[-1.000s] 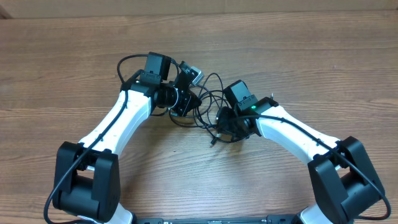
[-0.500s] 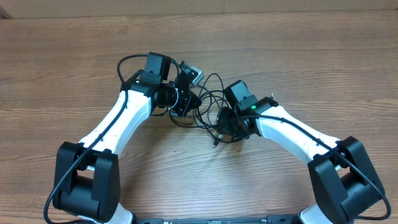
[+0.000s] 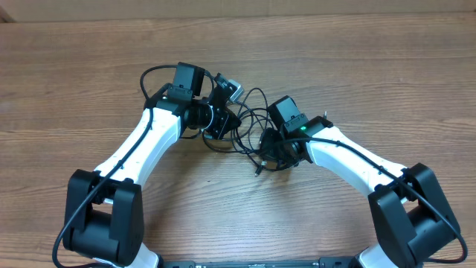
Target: Untangle cables
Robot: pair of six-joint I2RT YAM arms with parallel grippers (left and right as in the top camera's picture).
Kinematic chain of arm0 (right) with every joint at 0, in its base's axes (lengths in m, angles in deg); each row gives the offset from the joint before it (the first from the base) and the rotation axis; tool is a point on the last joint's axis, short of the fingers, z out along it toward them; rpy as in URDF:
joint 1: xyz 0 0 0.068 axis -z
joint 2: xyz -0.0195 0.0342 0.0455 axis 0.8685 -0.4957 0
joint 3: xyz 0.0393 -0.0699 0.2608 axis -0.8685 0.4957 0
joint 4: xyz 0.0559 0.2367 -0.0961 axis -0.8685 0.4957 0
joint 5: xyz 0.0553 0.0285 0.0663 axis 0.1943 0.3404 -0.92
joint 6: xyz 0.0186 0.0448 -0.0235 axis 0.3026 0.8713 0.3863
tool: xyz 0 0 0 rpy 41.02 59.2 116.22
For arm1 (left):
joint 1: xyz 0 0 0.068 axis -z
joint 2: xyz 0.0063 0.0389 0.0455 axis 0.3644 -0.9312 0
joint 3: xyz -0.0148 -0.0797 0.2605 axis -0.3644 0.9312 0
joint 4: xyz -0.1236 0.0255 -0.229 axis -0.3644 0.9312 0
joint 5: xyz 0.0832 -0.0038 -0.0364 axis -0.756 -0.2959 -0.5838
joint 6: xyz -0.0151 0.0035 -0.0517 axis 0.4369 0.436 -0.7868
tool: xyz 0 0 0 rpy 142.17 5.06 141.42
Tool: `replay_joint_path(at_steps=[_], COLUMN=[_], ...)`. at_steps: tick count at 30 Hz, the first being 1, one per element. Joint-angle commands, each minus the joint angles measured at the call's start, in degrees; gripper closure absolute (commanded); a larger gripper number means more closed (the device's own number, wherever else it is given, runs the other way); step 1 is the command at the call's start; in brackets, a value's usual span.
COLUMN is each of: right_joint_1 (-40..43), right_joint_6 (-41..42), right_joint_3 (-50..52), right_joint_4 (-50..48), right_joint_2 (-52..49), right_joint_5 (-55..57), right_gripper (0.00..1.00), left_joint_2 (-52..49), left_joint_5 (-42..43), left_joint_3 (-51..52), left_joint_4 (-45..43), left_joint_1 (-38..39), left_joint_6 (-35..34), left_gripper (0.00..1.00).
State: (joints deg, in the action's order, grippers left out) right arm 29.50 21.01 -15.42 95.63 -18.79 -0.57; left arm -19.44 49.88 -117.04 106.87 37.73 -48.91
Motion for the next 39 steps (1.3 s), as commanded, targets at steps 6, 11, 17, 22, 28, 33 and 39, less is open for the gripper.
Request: replay_joint_path(at_steps=[6,11,17,22,28,33,39], right_joint_1=[0.0,0.0,0.0,-0.4,-1.2,-1.5,-0.2], right_joint_6=[0.0,0.0,0.0,0.0,0.0,0.0,-7.8], right_joint_3=[0.3,0.3,0.3,0.3,0.3,0.3,-1.7], right_joint_4=[-0.2,-0.2,-0.2,0.7,0.7,0.6,0.3], right_joint_2=[0.7,0.7,0.7,0.7,0.7,0.7,1.5], right_joint_5=[-0.2,-0.2,-0.2,-0.2,1.6,3.0,-1.5], right_gripper=[0.96,0.96,0.96,0.96,0.96,0.96,0.96], left_joint_2=[1.1,1.1,1.1,1.1,1.1,1.1,1.1], left_joint_5=[1.3,1.4,1.3,1.3,1.3,1.3,1.3], left_joint_3=[-1.3,-1.3,-1.3,-1.3,-1.3,-1.3,-1.3], left_joint_4=[0.0,0.2,0.1,0.1,-0.1,-0.1,0.0], left_joint_1=[-0.2,-0.2,-0.2,-0.2,-0.2,-0.2,-0.2], left_joint_6=[1.1,1.1,1.1,1.1,1.1,1.1,1.1], left_gripper=[0.94,0.94,0.94,0.93,0.92,0.92,0.92])
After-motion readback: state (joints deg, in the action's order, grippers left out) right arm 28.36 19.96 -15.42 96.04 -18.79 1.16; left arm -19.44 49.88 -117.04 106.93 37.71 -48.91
